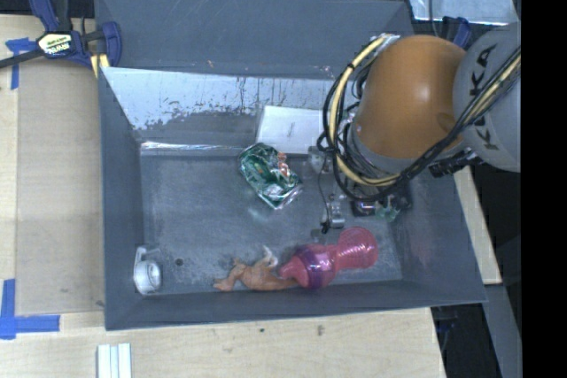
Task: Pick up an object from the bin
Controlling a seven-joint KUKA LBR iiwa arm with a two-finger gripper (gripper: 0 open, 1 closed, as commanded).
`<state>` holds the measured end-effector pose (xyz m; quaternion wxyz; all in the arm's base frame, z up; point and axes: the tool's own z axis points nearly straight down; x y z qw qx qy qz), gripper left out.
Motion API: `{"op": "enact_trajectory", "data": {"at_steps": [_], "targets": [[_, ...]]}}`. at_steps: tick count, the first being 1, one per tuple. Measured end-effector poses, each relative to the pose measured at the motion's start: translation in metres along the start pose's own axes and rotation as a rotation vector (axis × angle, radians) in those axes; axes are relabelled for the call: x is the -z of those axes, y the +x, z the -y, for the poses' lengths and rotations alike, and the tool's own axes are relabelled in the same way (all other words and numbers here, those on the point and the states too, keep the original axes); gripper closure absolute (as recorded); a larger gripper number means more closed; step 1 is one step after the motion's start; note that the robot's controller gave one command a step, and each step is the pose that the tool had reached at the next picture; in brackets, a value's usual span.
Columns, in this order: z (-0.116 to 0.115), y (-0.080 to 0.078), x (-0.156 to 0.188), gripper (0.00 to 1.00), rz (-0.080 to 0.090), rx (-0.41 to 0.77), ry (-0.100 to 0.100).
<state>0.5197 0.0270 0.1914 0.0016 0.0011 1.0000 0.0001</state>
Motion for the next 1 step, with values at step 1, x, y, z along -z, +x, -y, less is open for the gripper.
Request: {"op": "enact_trajectory", "data": {"at_steps": [1], "targets": [[0.0,0.0,0.0,0.0,0.0,0.0,0.0]]}}
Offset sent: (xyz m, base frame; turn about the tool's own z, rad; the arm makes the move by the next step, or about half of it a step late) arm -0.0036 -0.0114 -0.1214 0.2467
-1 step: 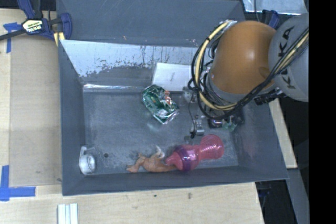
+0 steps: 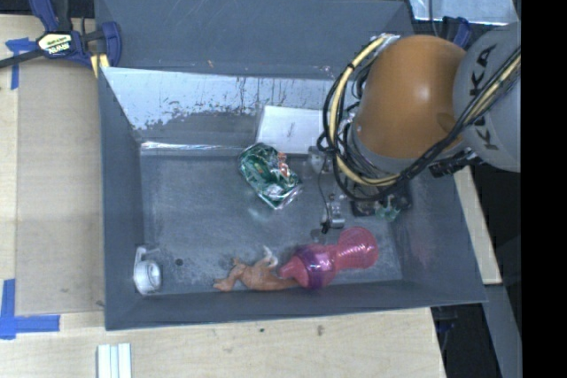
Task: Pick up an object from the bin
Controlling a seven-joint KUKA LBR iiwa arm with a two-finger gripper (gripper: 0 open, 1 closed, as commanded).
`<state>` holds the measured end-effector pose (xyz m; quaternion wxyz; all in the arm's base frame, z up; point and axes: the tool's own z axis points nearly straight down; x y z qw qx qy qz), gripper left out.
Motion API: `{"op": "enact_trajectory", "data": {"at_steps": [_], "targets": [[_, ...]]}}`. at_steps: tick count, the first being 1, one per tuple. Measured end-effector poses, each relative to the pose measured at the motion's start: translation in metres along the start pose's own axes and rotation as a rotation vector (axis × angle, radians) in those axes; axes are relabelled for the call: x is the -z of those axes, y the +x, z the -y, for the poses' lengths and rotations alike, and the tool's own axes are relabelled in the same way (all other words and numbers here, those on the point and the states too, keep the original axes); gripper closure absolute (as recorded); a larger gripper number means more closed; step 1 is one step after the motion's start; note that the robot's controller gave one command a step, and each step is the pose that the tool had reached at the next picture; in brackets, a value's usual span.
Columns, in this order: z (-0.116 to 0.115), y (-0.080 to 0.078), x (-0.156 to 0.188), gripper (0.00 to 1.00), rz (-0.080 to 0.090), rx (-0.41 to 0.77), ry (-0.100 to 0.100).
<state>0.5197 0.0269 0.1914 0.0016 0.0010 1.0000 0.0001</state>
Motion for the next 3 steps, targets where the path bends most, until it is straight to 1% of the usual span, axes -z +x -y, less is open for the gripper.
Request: {"op": "enact_trajectory", "data": {"at_steps": [1,2,3], "targets": [[0.003,-0.001,-0.028,0.0,0.007,-0.063,-0.001],[0.007,0.007,-0.08,0.0,0.008,-0.182,-0.002],[0.011,0.016,-0.113,0.0,0.005,-0.179,0.0]]}}
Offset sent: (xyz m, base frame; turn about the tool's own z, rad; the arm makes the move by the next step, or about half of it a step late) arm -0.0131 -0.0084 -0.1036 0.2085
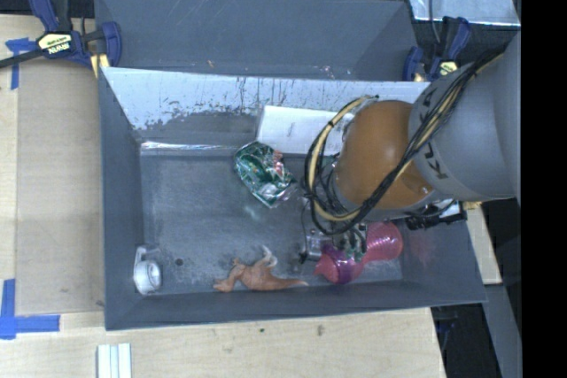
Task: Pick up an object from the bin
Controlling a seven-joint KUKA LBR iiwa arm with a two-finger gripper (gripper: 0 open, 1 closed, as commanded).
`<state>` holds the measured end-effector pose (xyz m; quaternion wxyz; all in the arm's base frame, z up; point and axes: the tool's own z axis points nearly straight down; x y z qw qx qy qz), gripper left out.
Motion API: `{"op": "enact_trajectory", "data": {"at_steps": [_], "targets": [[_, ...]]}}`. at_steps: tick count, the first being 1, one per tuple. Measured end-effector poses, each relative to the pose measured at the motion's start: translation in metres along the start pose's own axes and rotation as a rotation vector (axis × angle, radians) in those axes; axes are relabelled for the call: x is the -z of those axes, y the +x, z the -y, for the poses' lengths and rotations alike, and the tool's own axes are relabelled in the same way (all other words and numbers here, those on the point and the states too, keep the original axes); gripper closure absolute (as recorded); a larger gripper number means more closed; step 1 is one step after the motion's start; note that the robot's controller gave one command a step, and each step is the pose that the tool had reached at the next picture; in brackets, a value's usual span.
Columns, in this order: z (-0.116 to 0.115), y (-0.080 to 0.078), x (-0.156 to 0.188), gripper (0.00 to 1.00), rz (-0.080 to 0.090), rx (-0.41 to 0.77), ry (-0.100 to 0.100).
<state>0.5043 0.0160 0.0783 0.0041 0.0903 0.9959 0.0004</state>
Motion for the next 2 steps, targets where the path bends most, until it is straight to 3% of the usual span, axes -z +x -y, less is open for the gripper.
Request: {"op": "enact_trajectory", "data": {"at_steps": [1,2], "targets": [[-0.004,0.003,-0.006,0.0,0.001,-0.151,-0.001],[-0.017,-0.023,0.0,0.0,0.003,-0.28,-0.001]]}}
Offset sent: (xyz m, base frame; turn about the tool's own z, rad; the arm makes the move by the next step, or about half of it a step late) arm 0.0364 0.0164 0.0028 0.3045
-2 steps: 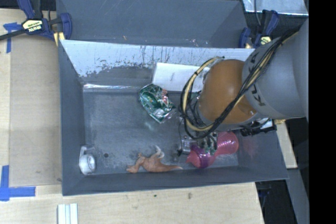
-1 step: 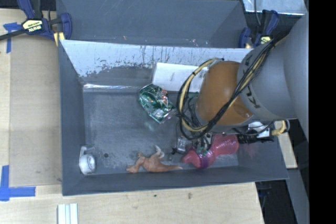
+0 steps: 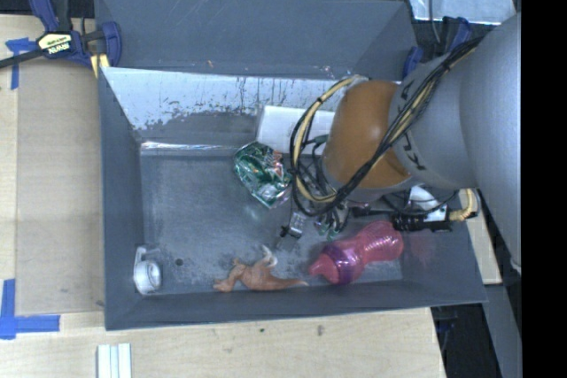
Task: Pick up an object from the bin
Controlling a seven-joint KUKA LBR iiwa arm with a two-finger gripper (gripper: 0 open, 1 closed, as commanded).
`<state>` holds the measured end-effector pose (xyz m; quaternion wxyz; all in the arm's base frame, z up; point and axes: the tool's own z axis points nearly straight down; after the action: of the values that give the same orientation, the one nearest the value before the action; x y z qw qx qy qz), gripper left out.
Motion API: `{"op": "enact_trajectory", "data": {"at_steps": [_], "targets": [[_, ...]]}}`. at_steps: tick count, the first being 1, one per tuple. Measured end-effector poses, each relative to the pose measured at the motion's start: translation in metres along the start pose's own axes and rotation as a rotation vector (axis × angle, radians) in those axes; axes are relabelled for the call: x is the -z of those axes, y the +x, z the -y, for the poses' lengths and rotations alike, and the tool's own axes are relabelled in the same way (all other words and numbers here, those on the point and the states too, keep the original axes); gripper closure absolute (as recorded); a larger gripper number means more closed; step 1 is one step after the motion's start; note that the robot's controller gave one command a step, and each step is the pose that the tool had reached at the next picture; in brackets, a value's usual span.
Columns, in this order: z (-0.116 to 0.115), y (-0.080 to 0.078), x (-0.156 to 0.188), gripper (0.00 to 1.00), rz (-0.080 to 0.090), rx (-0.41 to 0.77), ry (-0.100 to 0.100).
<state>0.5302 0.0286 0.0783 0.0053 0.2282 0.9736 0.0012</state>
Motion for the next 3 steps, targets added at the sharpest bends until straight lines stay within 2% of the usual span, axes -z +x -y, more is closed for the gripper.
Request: {"op": "enact_trajectory", "data": {"at_steps": [1,2,3], "targets": [[-0.017,-0.019,0.016,0.0,0.001,0.105,0.0],[-0.025,-0.038,0.036,1.0,-0.001,-0.164,0.001],[-0.025,-0.038,0.036,1.0,-0.002,-0.164,0.001]]}}
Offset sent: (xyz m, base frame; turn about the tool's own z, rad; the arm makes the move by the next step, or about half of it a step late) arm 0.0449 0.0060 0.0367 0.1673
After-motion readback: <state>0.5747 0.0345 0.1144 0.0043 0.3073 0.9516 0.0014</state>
